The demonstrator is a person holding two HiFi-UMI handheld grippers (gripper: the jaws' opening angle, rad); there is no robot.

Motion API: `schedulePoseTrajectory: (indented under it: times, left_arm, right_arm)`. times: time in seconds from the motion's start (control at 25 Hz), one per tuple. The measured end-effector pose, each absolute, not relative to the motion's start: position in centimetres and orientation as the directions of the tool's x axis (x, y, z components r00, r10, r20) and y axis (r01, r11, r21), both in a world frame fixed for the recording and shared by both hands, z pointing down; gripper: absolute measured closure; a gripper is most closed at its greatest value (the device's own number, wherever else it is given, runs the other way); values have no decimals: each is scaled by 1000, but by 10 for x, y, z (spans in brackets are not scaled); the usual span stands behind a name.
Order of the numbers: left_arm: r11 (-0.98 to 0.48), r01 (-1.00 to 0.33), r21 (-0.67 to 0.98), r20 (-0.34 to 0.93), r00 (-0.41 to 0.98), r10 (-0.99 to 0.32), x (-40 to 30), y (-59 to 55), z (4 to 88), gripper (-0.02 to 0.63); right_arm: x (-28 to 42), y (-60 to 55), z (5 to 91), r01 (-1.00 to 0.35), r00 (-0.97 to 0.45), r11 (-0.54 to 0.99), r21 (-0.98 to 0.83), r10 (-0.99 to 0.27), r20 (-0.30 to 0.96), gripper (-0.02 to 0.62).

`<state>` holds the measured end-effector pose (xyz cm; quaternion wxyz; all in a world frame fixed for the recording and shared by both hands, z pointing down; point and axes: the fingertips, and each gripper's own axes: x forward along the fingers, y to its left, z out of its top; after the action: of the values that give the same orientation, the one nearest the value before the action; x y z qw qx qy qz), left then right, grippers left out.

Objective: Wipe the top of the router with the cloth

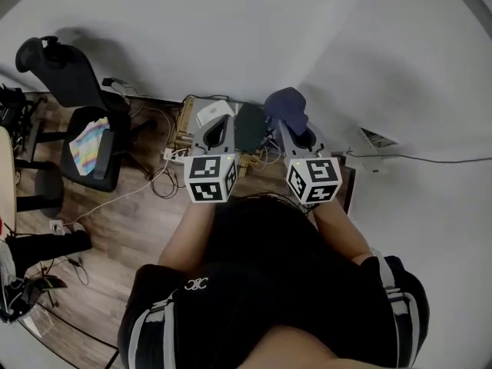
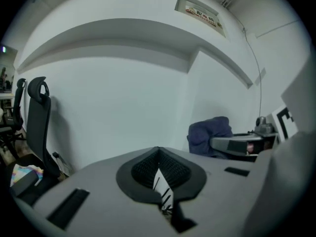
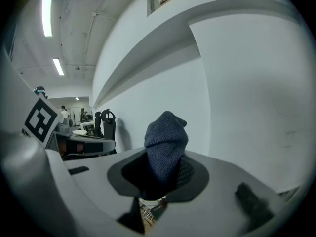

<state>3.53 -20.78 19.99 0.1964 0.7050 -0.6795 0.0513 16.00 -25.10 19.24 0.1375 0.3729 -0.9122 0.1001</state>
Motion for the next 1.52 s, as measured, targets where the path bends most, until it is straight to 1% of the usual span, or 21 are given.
schedulePoseTrajectory:
  times: [0.08, 0.2, 0.36, 0.6, 0.84, 1.08, 1.32, 1.52]
  left_arm:
    - [36, -978, 208, 360, 43, -932, 36, -204, 213, 600]
    - [47, -976, 212, 393, 41, -919, 40, -196, 229, 601]
    - [105, -968, 226, 436, 4, -900, 26, -188, 249, 601]
    - [157, -954, 257, 510, -4, -860, 9, -178, 286, 601]
    - [167, -945, 282, 566, 23, -824, 10, -174, 334, 601]
    - [159, -937, 310, 622, 74, -779, 8, -185, 405, 601]
    - [142, -939, 314, 642, 100, -760, 11, -193, 442, 600]
    - [95, -944, 316, 671, 152, -726, 25, -191, 483, 601]
  right_arm:
    - [161, -255, 211, -689, -695, 719, -96, -617, 368, 506]
    - [158, -253, 234, -648, -717, 753, -116, -552, 426, 506]
    - [143, -250, 256, -618, -729, 772, -150, -490, 478, 508]
    - [122, -236, 286, -587, -724, 792, -170, -419, 549, 508]
    - [124, -222, 329, -598, -685, 779, -188, -376, 624, 508]
    - [119, -224, 388, -621, -636, 761, -188, -349, 688, 508]
    - [135, -220, 424, -639, -601, 750, -171, -348, 719, 508]
    - [164, -221, 473, -685, -547, 714, -147, -369, 751, 508]
